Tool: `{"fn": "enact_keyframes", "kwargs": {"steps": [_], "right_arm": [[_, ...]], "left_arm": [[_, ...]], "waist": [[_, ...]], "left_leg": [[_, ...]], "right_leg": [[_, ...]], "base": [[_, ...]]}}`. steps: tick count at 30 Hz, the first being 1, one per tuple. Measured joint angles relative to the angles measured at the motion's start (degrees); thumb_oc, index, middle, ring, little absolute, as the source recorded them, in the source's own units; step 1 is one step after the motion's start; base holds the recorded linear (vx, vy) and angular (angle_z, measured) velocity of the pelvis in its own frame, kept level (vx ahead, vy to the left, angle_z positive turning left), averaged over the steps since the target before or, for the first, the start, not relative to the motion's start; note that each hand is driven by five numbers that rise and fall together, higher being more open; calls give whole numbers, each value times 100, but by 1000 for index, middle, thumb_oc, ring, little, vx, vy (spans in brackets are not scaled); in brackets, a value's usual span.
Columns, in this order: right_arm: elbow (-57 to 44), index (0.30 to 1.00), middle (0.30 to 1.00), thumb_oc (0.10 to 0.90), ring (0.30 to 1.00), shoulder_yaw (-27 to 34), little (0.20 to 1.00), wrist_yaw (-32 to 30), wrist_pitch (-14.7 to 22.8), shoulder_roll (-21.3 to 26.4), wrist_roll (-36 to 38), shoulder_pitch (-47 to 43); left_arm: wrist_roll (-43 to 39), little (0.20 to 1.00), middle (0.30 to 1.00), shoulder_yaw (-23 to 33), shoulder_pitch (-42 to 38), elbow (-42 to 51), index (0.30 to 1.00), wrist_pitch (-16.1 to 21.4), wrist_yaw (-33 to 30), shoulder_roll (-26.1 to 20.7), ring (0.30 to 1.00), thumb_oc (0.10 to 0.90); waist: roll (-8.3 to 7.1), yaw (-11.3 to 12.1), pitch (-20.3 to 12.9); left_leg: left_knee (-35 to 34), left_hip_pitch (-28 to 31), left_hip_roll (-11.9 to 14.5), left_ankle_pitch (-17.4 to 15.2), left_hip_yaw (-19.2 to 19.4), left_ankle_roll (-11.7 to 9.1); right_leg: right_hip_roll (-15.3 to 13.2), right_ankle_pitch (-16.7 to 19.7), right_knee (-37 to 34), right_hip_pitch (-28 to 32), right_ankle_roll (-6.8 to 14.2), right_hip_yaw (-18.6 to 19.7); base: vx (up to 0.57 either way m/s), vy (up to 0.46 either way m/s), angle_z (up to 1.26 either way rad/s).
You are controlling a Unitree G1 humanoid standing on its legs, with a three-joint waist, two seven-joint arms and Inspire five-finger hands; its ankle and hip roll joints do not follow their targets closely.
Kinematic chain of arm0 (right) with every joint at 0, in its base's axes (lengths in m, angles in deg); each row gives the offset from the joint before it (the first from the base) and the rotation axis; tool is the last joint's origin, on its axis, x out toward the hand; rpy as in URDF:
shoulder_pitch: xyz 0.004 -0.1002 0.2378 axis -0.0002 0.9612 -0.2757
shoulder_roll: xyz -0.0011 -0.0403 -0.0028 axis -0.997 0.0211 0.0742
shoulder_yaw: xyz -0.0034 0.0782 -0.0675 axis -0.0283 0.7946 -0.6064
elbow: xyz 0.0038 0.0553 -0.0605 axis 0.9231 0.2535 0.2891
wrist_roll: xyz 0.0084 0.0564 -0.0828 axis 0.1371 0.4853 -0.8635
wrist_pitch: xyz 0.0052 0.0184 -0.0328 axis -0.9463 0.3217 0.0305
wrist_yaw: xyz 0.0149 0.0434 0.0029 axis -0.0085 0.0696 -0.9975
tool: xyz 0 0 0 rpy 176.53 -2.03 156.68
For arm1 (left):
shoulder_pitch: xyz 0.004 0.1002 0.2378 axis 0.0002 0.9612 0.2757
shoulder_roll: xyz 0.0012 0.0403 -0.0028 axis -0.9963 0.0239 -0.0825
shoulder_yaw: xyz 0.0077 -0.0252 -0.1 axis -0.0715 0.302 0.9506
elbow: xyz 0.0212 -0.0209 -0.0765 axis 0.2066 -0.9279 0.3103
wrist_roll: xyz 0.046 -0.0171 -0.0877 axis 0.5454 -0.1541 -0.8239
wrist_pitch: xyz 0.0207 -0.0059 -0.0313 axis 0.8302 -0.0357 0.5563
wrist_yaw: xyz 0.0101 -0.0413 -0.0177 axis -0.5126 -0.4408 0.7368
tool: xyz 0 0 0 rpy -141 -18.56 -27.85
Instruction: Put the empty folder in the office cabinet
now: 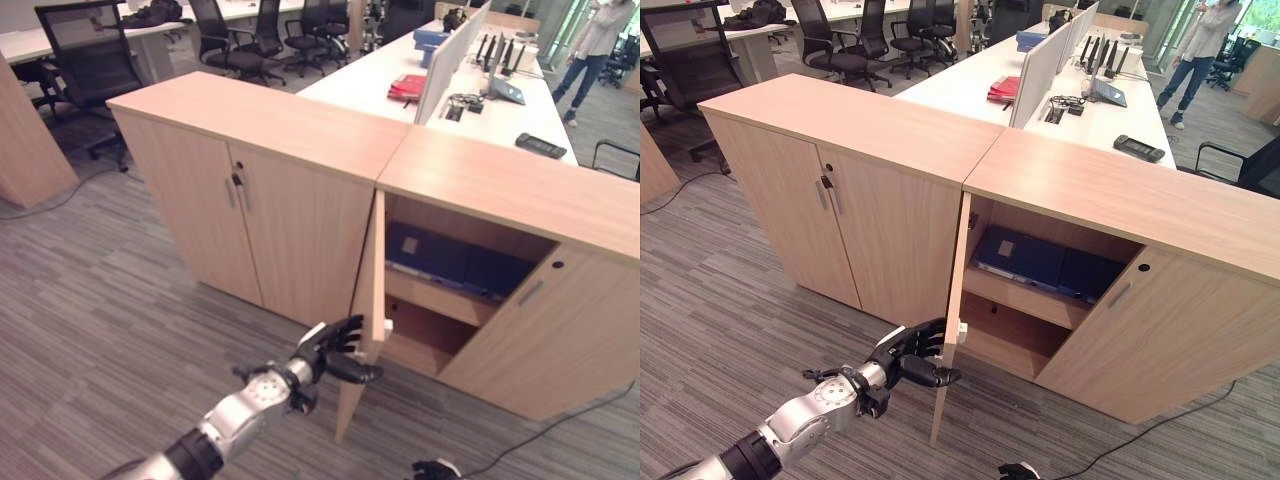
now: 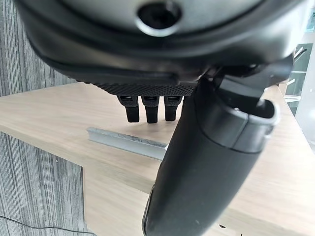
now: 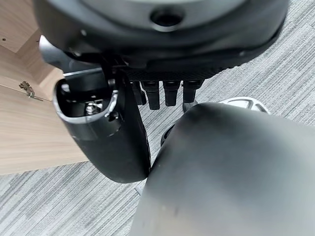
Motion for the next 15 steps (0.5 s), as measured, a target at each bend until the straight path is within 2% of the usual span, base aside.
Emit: {"fn": "enact_keyframes", "kwargs": {"steps": [13, 15], "right_arm": [[4, 900, 900, 800, 900, -65, 900, 6, -64, -9, 262, -27], [4, 900, 900, 800, 900, -75, 900, 27, -66, -19, 293, -70]], "left_arm": [[-192, 900, 900, -323, -187, 5, 900, 8, -265, 107, 900, 800], [-449, 900, 900, -452, -410, 0, 900, -106, -265, 112, 900, 800]], "waist": [[-20, -20, 19], [0, -148, 8]], "left_leg": [[0, 2, 7, -2, 58, -1], [0, 11, 3, -7, 90, -5]], "right_leg": [[2, 7, 88, -89, 15, 95], [2, 22, 98, -115, -4, 123]], "base": [[0, -4, -2], [2, 5, -8]]}}
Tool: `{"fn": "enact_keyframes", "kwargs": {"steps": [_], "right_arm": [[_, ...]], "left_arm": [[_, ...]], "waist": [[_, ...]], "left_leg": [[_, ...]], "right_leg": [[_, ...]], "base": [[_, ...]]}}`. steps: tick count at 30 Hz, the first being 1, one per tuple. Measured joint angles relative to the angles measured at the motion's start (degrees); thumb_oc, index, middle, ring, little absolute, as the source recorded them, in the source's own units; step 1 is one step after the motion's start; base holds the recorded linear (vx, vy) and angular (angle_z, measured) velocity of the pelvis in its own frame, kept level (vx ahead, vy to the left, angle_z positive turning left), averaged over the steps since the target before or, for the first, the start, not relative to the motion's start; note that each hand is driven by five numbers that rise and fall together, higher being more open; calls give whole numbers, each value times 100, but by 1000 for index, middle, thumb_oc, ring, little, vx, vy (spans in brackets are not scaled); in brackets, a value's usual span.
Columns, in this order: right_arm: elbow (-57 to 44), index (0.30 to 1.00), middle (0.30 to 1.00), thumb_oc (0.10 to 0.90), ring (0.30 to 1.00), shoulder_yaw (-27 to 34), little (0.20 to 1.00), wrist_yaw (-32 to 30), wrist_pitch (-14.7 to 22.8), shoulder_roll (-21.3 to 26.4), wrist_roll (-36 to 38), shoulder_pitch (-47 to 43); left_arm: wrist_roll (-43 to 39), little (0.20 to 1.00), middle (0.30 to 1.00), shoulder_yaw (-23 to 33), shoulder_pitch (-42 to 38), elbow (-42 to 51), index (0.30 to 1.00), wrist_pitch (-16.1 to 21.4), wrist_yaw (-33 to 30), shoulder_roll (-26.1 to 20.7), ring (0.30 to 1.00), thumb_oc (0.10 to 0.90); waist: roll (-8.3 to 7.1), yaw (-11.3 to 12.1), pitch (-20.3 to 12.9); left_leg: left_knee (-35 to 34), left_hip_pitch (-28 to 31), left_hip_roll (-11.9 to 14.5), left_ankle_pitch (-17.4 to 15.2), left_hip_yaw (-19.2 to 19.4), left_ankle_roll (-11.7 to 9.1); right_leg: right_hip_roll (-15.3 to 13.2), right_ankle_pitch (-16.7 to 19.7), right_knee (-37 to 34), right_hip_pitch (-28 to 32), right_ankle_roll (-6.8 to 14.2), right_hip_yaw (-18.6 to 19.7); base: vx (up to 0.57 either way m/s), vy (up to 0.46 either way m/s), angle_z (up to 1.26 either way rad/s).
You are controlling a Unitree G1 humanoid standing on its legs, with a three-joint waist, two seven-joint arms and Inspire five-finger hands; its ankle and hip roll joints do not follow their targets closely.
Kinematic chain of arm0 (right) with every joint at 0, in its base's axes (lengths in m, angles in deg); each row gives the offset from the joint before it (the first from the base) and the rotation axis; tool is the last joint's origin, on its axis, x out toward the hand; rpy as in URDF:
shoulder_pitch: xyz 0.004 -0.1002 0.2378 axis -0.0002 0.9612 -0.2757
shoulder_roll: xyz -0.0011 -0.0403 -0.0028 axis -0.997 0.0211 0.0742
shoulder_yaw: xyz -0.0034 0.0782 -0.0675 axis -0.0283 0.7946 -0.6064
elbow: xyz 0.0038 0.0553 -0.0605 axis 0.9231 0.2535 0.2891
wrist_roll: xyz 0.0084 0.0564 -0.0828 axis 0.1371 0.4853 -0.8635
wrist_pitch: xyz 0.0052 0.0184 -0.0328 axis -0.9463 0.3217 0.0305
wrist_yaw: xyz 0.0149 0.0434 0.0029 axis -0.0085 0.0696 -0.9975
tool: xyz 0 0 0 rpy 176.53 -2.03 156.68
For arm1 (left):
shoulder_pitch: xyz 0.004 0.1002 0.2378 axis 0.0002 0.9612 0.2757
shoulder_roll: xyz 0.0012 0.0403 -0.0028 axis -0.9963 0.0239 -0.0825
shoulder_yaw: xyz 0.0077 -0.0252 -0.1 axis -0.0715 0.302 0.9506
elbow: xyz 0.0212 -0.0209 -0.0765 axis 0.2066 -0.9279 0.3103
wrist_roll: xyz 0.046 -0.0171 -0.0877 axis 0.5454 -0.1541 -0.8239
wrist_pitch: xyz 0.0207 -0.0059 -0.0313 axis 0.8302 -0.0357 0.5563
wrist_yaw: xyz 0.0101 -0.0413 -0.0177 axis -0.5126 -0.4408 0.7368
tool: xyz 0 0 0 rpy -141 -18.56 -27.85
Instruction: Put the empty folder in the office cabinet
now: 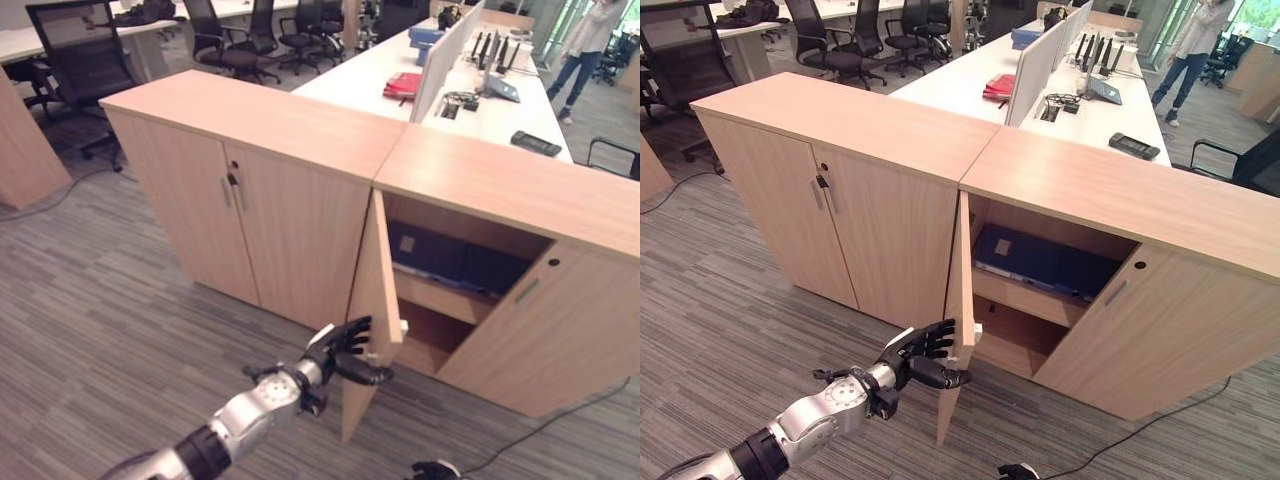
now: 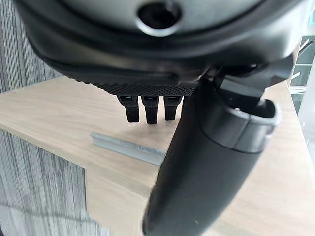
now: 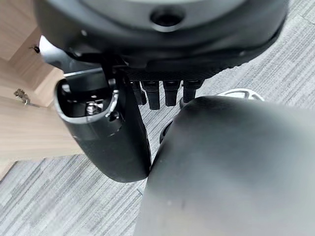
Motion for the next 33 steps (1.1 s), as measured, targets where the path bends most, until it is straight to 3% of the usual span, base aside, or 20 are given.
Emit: {"fn": "enact_keyframes", "kwargs": {"steps": [3, 5, 9, 12, 15, 19, 27, 33], "right_arm": [[-8, 900, 900, 800, 900, -20, 900, 27, 10, -13, 1, -90], [-12, 900, 900, 800, 900, -26, 900, 39, 13, -39, 1, -187], [-31, 900, 900, 800, 900, -125, 900, 53, -10, -81, -3, -347], [-82, 900, 900, 800, 900, -280, 900, 75, -20, -68, -9, -418], [-83, 900, 900, 800, 900, -349, 900, 52, -26, -4, -54, -424], [-82, 900, 900, 800, 900, -348, 900, 39, -25, 80, -68, -430], [-27, 900, 900, 800, 900, -203, 900, -22, -26, 89, -65, -391], [-30, 900, 900, 800, 900, -11, 900, -3, 10, 134, -57, -273]], "left_arm": [[-405, 900, 900, -325, -543, -1, 900, -115, 10, 60, 900, 800], [-593, 900, 900, -520, -958, 40, 900, -114, 251, 388, 900, 800], [-818, 900, 900, -865, -1752, 772, 900, -77, 892, 1846, 900, 800], [-1319, 900, 900, -1009, -2612, 1196, 900, 93, 1434, 2662, 900, 800], [-1433, 900, 900, -1046, -2937, 1228, 900, 290, 1536, 3081, 900, 800], [-1463, 900, 900, -1047, -3035, 1073, 900, 284, 1448, 2739, 900, 800], [-765, 900, 900, -924, -2861, 573, 900, 281, 1386, 1922, 900, 800], [-365, 900, 900, -533, -2266, 771, 900, 312, 1822, 1080, 900, 800]], "waist": [[13, -191, 27], [10, -384, 55], [30, -721, 108], [104, -915, 109], [187, -990, 91], [347, -1054, 69], [361, -882, 70], [354, -645, 76]], "left_leg": [[-3, -11, -1, -23, 77, 13], [7, 72, 2, 0, 193, -13], [16, 286, 27, -2, 328, -2], [39, 486, 149, -2, 473, -3], [190, 531, 244, -4, 469, -6], [244, 515, 292, -3, 461, -7], [242, 496, 308, -3, 444, -8], [202, 496, 315, -4, 422, -10]], "right_leg": [[20, 6, 8, -62, -7, 91], [54, 12, 8, -98, -16, 194], [138, -62, 7, -67, -72, 323], [321, -161, -30, 36, -102, 415], [418, -244, -40, 88, -96, 480], [456, -276, -39, 89, -116, 483], [455, -283, -31, 91, -112, 459], [451, -270, -32, 117, -128, 389]], "base": [[6, 0, -18], [3, -8, -29], [12, -5, -28], [6, 0, -39], [9, 7, -23], [6, 3, -3], [9, -3, 2], [9, -1, 6]]}}
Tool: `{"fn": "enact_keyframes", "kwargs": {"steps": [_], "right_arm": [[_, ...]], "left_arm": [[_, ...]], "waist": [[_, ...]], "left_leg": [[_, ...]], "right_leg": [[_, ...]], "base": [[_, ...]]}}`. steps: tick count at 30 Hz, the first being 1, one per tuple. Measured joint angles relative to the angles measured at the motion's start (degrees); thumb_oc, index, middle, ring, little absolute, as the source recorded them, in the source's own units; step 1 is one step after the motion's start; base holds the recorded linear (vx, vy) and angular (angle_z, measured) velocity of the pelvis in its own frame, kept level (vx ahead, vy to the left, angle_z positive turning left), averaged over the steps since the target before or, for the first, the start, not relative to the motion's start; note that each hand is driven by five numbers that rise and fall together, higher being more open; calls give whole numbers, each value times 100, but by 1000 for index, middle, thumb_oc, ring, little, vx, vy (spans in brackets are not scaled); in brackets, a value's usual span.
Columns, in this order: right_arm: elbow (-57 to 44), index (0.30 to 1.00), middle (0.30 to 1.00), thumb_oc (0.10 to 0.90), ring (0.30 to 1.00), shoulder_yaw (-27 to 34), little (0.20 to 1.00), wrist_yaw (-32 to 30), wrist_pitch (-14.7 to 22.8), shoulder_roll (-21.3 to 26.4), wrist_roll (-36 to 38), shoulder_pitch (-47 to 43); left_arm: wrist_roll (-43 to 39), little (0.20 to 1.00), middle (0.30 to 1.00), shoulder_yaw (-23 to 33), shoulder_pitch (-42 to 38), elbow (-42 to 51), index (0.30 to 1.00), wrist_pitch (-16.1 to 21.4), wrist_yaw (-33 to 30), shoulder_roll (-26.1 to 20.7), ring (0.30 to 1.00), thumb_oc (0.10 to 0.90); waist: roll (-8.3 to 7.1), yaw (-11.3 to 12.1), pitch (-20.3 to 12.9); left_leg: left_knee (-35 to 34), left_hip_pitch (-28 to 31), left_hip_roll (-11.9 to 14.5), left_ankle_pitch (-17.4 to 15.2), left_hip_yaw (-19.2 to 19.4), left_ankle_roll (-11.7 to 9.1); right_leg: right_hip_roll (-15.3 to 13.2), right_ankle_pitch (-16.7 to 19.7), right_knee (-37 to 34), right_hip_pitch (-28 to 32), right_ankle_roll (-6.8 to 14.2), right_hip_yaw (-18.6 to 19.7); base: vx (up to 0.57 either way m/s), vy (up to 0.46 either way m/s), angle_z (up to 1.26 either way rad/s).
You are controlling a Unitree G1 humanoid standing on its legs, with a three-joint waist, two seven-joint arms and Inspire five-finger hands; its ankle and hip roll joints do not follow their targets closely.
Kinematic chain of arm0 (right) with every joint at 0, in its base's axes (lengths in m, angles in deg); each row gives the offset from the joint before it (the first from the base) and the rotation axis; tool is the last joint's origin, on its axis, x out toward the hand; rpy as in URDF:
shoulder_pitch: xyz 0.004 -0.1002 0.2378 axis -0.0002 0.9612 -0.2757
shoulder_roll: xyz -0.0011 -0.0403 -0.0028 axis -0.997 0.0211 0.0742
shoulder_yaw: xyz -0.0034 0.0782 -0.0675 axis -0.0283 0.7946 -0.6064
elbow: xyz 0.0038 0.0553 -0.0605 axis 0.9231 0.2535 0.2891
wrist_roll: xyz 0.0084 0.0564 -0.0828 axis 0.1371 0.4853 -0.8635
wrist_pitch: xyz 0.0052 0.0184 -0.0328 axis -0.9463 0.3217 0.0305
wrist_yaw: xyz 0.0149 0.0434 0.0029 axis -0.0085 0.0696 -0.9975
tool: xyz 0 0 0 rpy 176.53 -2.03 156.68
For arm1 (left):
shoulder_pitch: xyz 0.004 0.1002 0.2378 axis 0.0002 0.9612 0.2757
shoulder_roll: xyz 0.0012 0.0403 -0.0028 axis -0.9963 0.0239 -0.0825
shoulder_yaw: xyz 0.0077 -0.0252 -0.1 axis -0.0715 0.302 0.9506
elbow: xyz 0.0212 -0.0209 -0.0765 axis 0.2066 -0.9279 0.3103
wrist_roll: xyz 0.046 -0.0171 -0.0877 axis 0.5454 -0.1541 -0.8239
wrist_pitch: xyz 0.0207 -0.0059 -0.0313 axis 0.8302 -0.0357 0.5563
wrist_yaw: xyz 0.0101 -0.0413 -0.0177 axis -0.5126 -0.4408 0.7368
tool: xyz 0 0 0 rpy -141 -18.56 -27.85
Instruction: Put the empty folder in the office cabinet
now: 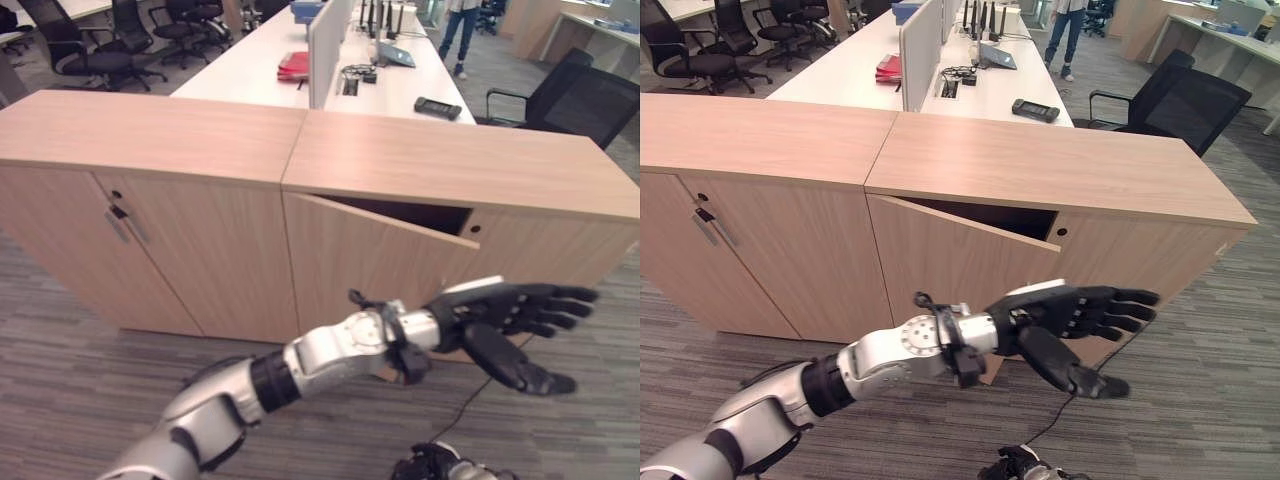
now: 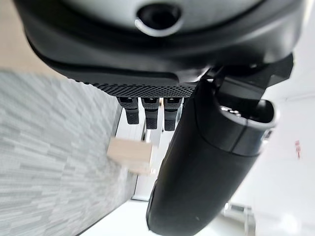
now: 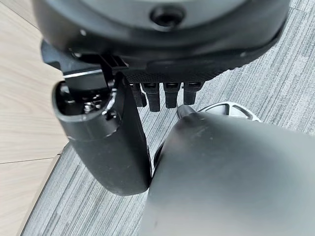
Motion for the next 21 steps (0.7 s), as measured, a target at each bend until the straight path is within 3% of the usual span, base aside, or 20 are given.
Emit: {"fn": "enact_keyframes", "kwargs": {"steps": [4, 8, 12, 18, 21], "right_arm": [[2, 900, 900, 800, 900, 105, 900, 66, 36, 0, -6, 42], [0, 900, 900, 800, 900, 158, 900, 139, 82, 9, -6, 88], [4, 900, 900, 800, 900, 325, 900, 199, 91, 21, -8, 135], [5, 900, 900, 800, 900, 496, 900, 224, 93, 28, 10, 216], [7, 900, 900, 800, 900, 555, 900, 225, 104, 42, 62, 276]], "left_arm": [[362, 900, 900, 109, 779, 426, 900, 168, 427, -657, 900, 800], [682, 900, 900, 431, 1675, 366, 900, 379, 631, -903, 900, 800], [981, 900, 900, 606, 2205, 257, 900, 465, 845, -1447, 900, 800], [925, 900, 900, 1387, 3556, -910, 900, 459, 911, -1395, 900, 800], [993, 900, 900, 2070, 4206, -1494, 900, 433, 829, -1394, 900, 800]], "waist": [[-8, 36, 4], [-38, 92, 15], [-64, 197, 27], [-60, 325, 34], [-69, 377, 35]], "left_leg": [[-12, 9, 3, -1, 6, -1], [-44, 12, 10, -4, 6, -6], [-90, 15, 12, -7, 4, -9], [-107, -25, 75, -54, -140, -77], [-106, -84, 81, -55, -160, -78]], "right_leg": [[6, 11, -4, 9, -14, -8], [29, 36, -61, 23, -44, -35], [52, 72, -128, 57, -66, -64], [111, 120, -264, 127, -39, -199], [126, 164, -340, 125, -27, -243]], "base": [[3, -1, 1], [1, 2, 1], [-8, 6, 2], [-35, 11, 9], [-23, 11, 8]]}}
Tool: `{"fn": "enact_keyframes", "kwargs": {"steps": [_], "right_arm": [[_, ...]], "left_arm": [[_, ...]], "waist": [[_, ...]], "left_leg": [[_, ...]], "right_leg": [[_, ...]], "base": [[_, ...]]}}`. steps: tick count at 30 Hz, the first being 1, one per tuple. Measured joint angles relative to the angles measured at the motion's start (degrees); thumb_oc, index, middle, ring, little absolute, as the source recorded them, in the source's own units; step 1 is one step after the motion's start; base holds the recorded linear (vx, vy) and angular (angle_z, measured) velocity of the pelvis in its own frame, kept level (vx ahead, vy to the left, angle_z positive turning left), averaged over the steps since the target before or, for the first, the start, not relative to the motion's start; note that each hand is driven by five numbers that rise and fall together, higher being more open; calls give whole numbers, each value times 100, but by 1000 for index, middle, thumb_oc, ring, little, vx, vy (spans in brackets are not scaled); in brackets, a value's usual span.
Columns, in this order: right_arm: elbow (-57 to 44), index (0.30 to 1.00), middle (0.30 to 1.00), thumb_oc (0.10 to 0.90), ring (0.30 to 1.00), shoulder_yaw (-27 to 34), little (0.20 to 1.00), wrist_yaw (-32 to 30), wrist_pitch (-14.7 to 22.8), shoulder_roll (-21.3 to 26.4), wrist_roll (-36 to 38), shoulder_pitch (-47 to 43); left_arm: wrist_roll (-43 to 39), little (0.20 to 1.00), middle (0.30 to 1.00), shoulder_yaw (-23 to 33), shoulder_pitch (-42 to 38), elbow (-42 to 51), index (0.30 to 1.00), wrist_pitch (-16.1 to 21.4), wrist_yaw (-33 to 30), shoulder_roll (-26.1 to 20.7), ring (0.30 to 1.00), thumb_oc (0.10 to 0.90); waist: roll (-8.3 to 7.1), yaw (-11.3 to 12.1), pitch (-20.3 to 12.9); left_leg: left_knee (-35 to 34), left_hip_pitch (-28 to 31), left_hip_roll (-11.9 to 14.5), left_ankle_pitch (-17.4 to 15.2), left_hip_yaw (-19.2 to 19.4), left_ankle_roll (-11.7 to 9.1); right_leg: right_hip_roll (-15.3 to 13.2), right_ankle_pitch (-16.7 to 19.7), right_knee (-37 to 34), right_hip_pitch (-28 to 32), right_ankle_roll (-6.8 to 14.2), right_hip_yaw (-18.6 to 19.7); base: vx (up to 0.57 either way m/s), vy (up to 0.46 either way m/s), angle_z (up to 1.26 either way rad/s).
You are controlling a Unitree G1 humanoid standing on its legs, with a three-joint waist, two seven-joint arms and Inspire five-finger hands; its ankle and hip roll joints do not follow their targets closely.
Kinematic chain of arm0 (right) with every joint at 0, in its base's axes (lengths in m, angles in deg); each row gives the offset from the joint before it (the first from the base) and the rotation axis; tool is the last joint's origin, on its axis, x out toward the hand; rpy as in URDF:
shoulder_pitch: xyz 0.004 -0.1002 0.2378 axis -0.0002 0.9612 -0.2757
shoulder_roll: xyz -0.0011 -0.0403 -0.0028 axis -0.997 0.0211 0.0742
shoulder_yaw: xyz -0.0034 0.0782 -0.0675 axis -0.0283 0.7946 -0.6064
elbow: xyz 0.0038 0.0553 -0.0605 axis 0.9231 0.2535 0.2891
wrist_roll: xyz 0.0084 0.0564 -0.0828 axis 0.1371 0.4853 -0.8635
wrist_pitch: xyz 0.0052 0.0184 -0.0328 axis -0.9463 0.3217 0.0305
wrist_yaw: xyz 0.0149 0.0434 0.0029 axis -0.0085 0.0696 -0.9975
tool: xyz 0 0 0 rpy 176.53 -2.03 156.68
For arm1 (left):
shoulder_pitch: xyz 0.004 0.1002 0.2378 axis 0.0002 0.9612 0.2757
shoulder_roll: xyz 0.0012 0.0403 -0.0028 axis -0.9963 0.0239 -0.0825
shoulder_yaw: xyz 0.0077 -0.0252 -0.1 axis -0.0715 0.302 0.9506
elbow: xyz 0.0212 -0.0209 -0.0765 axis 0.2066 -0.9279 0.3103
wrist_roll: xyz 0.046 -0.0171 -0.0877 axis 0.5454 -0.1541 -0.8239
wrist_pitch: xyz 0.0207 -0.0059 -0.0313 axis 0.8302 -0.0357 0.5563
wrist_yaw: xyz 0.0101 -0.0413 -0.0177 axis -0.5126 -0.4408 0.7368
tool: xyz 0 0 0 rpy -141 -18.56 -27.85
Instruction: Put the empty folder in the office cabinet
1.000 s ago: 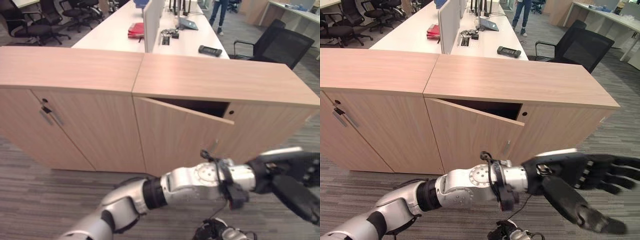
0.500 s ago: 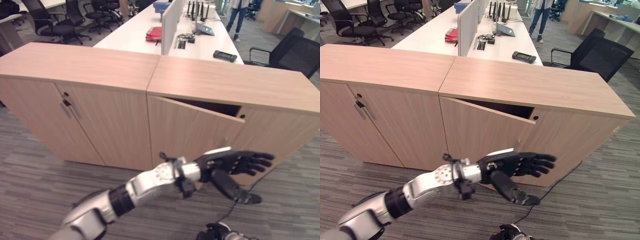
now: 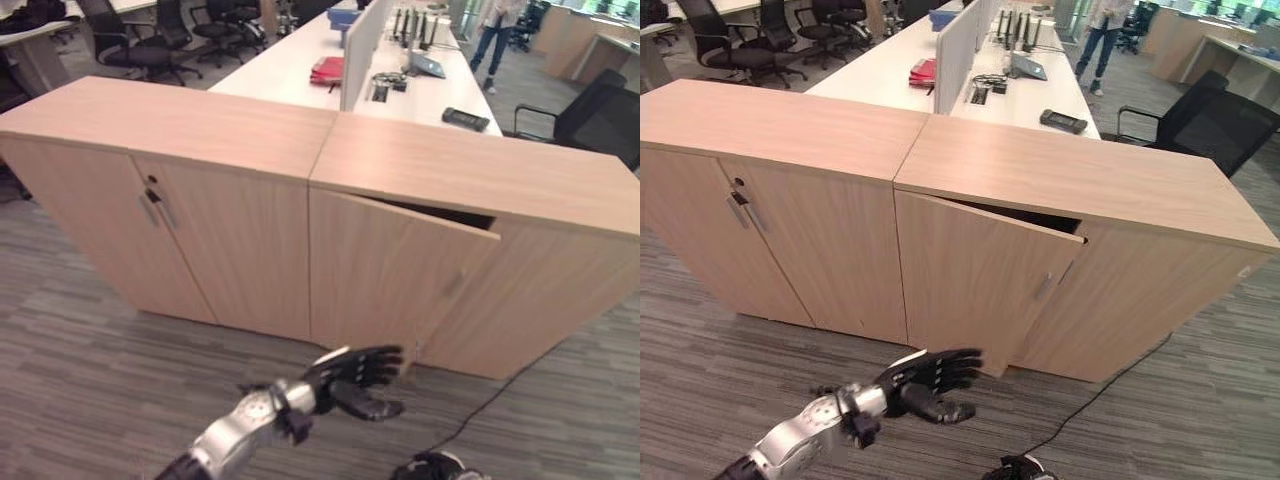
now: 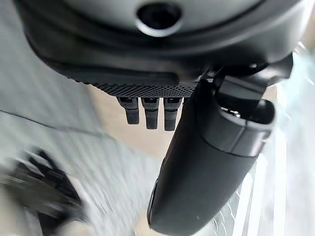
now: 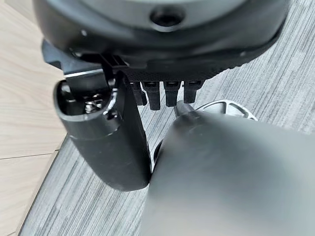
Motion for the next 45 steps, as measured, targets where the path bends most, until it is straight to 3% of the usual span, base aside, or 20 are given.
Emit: {"fn": "enact_keyframes", "kwargs": {"steps": [2, 4, 6, 10, 11, 13, 18, 23, 28, 31, 45], "right_arm": [[16, 900, 900, 800, 900, 314, 900, 60, -23, 23, 59, 4], [31, 900, 900, 800, 900, 565, 900, 104, -23, 104, 356, 197], [31, 900, 900, 800, 900, 635, 900, 109, -13, 140, 507, 226], [25, 900, 900, 800, 900, 598, 900, 123, -23, 195, 724, 200], [46, 900, 900, 800, 900, 428, 900, -20, -117, 112, 827, 75], [-112, 900, 900, 800, 900, 259, 900, -137, -66, 45, 847, 251], [-122, 900, 900, 800, 900, 345, 900, -95, 1, -157, 949, 469], [92, 900, 900, 800, 900, 684, 900, -183, -6, 36, 955, 468], [435, 900, 900, 800, 900, 857, 900, -201, -32, 220, 1072, 371], [459, 900, 900, 800, 900, 865, 900, -244, -37, 275, 1067, 390], [465, 900, 900, 800, 900, 957, 900, -246, -122, 377, 983, 367]], "left_arm": [[178, 900, 900, 763, 485, -711, 900, 96, 50, 183, 900, 800], [1015, 900, 900, 1404, 662, -1814, 900, 314, -205, 403, 900, 800], [1627, 900, 900, 1607, 625, -2668, 900, 497, -333, 449, 900, 800], [2673, 900, 900, 2523, 286, -5494, 900, 805, -802, 926, 900, 800], [3137, 900, 900, 2572, 150, -6238, 900, 695, -1119, 987, 900, 800], [3377, 900, 900, 2756, 188, -6654, 900, 776, -1390, 1132, 900, 800], [3474, 900, 900, 3004, 513, -6538, 900, 791, -1675, 1344, 900, 800], [3461, 900, 900, 2986, 780, -6196, 900, 993, -1670, 1594, 900, 800], [3304, 900, 900, 2853, 864, -5958, 900, 992, -1642, 1833, 900, 800], [3261, 900, 900, 2585, 940, -5724, 900, 988, -1625, 1795, 900, 800], [3480, 900, 900, 2645, 969, -5650, 900, 949, -1523, 1749, 900, 800]], "waist": [[7, 99, 6], [-24, 182, 8], [-53, 203, 10], [-194, 267, -40], [-231, 281, -52], [-280, 305, -107], [-226, 471, -201], [119, 604, -279], [368, 659, -298], [362, 722, -273], [309, 754, -237]], "left_leg": [[-9, -25, 0, -2, -53, 0], [-17, -58, 12, -17, -131, 6], [-29, -39, 11, -22, -135, -1], [-15, -87, 13, -30, -139, 2], [5, -118, 19, -31, -142, 4], [2, -110, 19, -33, -163, 7], [-1, -172, -26, -50, -272, 30], [4, -214, -49, -50, -450, 29], [12, -260, -51, -40, -609, 11], [21, -285, -51, -37, -623, 6], [126, -308, -113, -72, -750, 25]], "right_leg": [[4, 18, -57, 45, 23, -36], [10, 17, -69, 78, 24, -111], [5, 22, -66, 73, 28, -130], [-8, 20, -62, 65, 30, -151], [-8, 20, -54, 34, 27, -144], [-7, 17, -45, 31, 20, -156], [-96, -13, 1, 61, 38, -262], [-151, -6, -45, 210, 55, -459], [-157, 17, -114, 323, 93, -616], [-155, 25, -116, 310, 101, -618], [-241, 29, -114, 408, 129, -697]], "base": [[-12, 15, 8], [-1, -1, 16], [-4, -5, 6], [0, 0, 0], [0, 0, 0], [9, 32, 7], [-13, 96, 13], [-8, 76, 19], [-13, 34, 16], [-12, 9, 3], [-39, 42, 4]]}}
